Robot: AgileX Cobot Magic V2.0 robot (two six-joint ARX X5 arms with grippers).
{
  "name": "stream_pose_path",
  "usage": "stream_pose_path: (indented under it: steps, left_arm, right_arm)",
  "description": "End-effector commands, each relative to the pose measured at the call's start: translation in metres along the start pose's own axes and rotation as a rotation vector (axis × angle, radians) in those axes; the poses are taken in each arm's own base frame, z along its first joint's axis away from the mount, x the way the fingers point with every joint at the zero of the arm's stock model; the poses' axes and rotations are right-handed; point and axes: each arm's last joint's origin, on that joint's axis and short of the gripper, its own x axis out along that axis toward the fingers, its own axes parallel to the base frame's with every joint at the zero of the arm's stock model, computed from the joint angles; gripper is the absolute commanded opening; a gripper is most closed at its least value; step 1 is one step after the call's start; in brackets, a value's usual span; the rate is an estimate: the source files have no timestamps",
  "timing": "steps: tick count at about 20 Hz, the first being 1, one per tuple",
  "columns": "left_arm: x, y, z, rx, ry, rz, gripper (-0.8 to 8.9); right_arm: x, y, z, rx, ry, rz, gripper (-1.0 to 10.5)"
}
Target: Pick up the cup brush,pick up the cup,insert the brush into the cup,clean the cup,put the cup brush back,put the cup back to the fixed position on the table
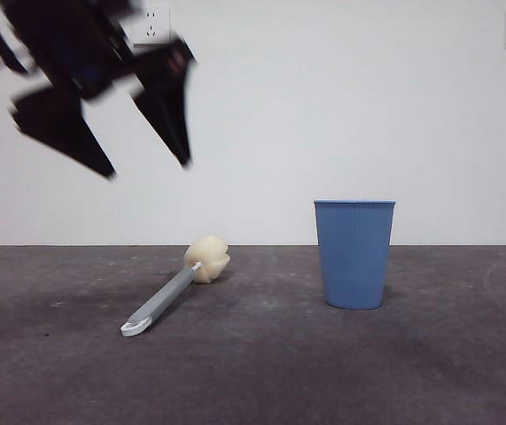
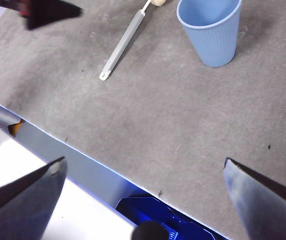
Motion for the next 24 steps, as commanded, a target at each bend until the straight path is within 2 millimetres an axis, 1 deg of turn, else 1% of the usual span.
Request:
stream_pose_path:
  steps: [1,3,5,7,10,14,18,21,22,23,24]
  left_arm:
    - [0.031,-0.005,0.0,-0.012,0.036,0.017,5.61]
    - [0.054,-0.006,-0.001,-0.03,0.067,0.022,5.61]
    - [0.072,-0.006,-0.005,-0.046,0.09,0.03,5.51]
    - [0.085,-0.005,-0.01,-0.063,0.12,0.052,4.75]
    - [0.098,-0.006,-0.017,-0.066,0.16,0.06,4.7]
    - [0.101,-0.007,-0.018,-0.071,0.154,0.095,4.66]
    - [0.111,-0.007,-0.027,-0.091,0.207,0.119,4.67]
    - [0.112,-0.011,-0.027,-0.081,0.2,0.12,4.64]
    - [0.112,-0.011,-0.027,-0.081,0.202,0.121,4.22]
    - [0.112,-0.011,-0.028,-0.08,0.209,0.122,3.36]
    - [0.112,-0.011,-0.028,-0.08,0.211,0.122,3.07]
  right_arm:
    - [-0.001,0.001,0.001,-0.001,-0.008,0.002,6.0]
    - [-0.001,0.001,0.001,-0.001,-0.008,0.002,6.0]
    - [-0.001,0.001,0.001,-0.001,-0.008,0.002,6.0]
    - [-0.001,0.001,0.001,-0.001,-0.008,0.002,6.0]
    - [-0.001,0.001,0.002,-0.003,-0.011,0.002,6.0]
    - [-0.001,0.001,0.002,-0.004,-0.012,0.001,6.0]
    - [-0.001,0.001,0.002,-0.004,-0.012,0.001,6.0]
    - [-0.001,0.001,0.002,-0.004,-0.012,0.001,6.0]
    - [-0.001,0.001,0.002,-0.004,-0.012,0.001,6.0]
    - [-0.001,0.001,0.002,-0.004,-0.012,0.001,6.0]
    - [-0.001,0.001,0.002,-0.003,-0.012,0.001,6.0]
